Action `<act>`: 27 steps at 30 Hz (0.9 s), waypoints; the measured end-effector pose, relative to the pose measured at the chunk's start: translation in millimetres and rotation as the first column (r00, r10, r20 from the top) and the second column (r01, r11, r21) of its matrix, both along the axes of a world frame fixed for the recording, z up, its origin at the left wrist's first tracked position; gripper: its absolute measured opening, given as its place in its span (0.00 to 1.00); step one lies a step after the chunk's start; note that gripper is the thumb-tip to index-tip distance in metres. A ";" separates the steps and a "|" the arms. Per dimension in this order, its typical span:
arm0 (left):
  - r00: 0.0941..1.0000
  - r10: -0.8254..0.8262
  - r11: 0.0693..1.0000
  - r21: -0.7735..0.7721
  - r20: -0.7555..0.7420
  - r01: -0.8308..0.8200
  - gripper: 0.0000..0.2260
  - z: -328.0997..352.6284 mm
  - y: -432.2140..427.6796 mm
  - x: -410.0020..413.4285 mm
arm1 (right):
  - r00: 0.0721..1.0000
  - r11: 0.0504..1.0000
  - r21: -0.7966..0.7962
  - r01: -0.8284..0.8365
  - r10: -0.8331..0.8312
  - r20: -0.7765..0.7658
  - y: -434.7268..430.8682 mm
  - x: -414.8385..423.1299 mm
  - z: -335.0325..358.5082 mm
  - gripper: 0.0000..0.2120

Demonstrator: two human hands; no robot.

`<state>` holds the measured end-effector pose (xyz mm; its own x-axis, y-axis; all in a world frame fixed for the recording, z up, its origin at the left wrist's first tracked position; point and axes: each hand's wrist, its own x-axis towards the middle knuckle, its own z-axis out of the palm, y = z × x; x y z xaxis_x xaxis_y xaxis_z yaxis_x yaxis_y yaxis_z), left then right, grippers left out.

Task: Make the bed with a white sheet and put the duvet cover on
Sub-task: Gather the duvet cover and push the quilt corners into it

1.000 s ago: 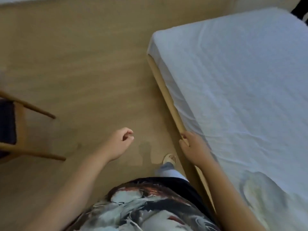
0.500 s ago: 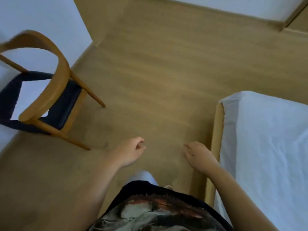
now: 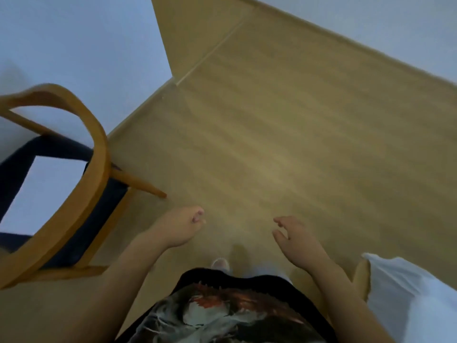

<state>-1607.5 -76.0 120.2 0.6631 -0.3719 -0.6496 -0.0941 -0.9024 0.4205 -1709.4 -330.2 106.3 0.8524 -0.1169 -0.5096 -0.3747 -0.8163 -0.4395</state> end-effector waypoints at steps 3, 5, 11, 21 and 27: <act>0.998 -0.033 0.999 -0.002 0.044 0.033 0.17 2.4 -40.9 80.7 | 1.000 1.000 0.008 0.019 -0.019 -0.015 -28.4 76.6 -0.6 0.19; 0.999 -0.012 0.999 -0.030 0.041 0.013 0.17 -2.6 -68.1 133.1 | 1.000 1.000 0.012 0.020 -0.020 -0.015 -51.4 132.6 -5.1 0.19; 0.996 0.087 0.996 -0.010 0.009 -0.087 0.18 -15.9 -137.2 297.0 | 0.992 0.992 -0.031 -0.124 0.123 -0.027 -138.1 324.3 -15.1 0.19; 0.914 0.405 0.913 -0.049 -0.024 -0.405 0.17 -9.9 -172.4 549.2 | 0.936 0.934 -0.056 -0.352 0.352 -0.001 -197.8 666.5 3.3 0.19; 0.918 0.395 0.918 -0.007 -0.048 -0.395 0.18 -23.5 -168.0 742.2 | 0.953 0.953 -0.018 -0.302 0.302 -0.035 -196.7 853.3 -6.9 0.18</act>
<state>-865.3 -244.0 96.7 0.7287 -0.0960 -0.6781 0.2879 -0.8555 0.4305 -856.2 -526.9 99.4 0.8332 0.1315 -0.5371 -0.1224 -0.9033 -0.4111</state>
